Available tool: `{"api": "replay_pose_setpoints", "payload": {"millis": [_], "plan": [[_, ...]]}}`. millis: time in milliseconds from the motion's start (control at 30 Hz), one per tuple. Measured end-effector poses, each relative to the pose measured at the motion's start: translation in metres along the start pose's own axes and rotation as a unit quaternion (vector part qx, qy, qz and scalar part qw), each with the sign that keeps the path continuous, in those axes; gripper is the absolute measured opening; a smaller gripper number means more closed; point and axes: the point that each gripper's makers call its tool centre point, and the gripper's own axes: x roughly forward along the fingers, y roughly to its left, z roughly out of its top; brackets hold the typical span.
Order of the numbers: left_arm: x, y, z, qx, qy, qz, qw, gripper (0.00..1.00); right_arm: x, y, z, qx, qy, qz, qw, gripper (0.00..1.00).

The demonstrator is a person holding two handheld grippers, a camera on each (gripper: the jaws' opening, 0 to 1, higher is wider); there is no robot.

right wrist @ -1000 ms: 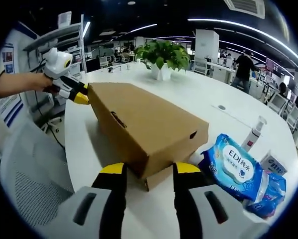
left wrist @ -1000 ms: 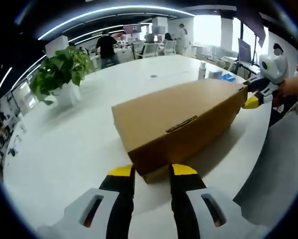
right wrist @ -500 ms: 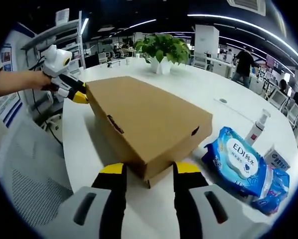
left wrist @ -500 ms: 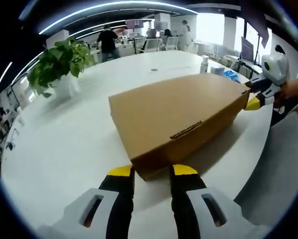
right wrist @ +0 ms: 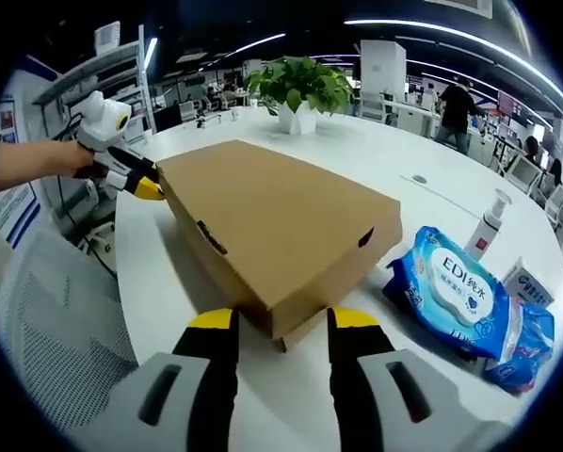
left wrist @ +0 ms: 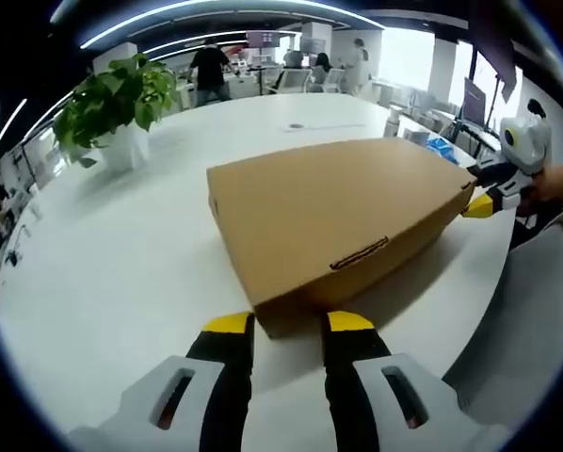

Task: Operate the shoe box by opening the lid, removing the specified soft item, and placing it in the target area until the item is outside and the box remains undamaged.

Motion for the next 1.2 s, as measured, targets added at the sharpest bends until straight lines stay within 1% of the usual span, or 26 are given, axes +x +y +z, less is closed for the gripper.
{"api": "replay_pose_setpoints", "payload": {"millis": [167, 300, 467, 633, 733, 800, 933, 1100, 1200], "plan": [[-0.009, 0.004, 0.001, -0.006, -0.008, 0.008, 0.9999, 0.28, -0.006, 0.0, 0.001, -0.002, -0.005, -0.001, 1.0, 0.36], [-0.017, 0.006, 0.008, 0.003, -0.017, 0.009, 0.9998, 0.28, -0.011, 0.001, 0.003, -0.006, -0.009, 0.0, 0.9999, 0.36], [-0.023, 0.006, 0.02, 0.017, -0.031, 0.009, 0.9993, 0.29, -0.016, 0.002, 0.015, -0.014, -0.024, 0.003, 0.9996, 0.35], [-0.019, 0.003, 0.02, 0.037, -0.025, -0.003, 0.999, 0.28, -0.012, 0.003, 0.024, -0.025, -0.029, 0.005, 0.9992, 0.33], [-0.017, -0.001, 0.022, 0.039, -0.029, -0.013, 0.9987, 0.27, -0.008, 0.002, 0.024, -0.021, -0.025, 0.003, 0.9995, 0.33], [-0.015, -0.002, 0.021, 0.04, -0.027, -0.011, 0.9988, 0.29, -0.008, 0.002, 0.022, -0.015, -0.024, 0.003, 0.9996, 0.32], [-0.011, 0.001, 0.018, 0.023, -0.022, -0.014, 0.9994, 0.27, -0.004, 0.003, 0.018, -0.017, -0.016, 0.0, 0.9997, 0.31], [-0.007, 0.001, 0.016, 0.022, -0.012, -0.018, 0.9995, 0.27, 0.0, 0.001, 0.015, -0.015, -0.007, -0.002, 0.9999, 0.31], [-0.006, 0.002, 0.018, 0.016, -0.013, -0.018, 0.9996, 0.27, 0.0, -0.001, 0.017, -0.015, -0.007, -0.004, 0.9998, 0.31]]}}
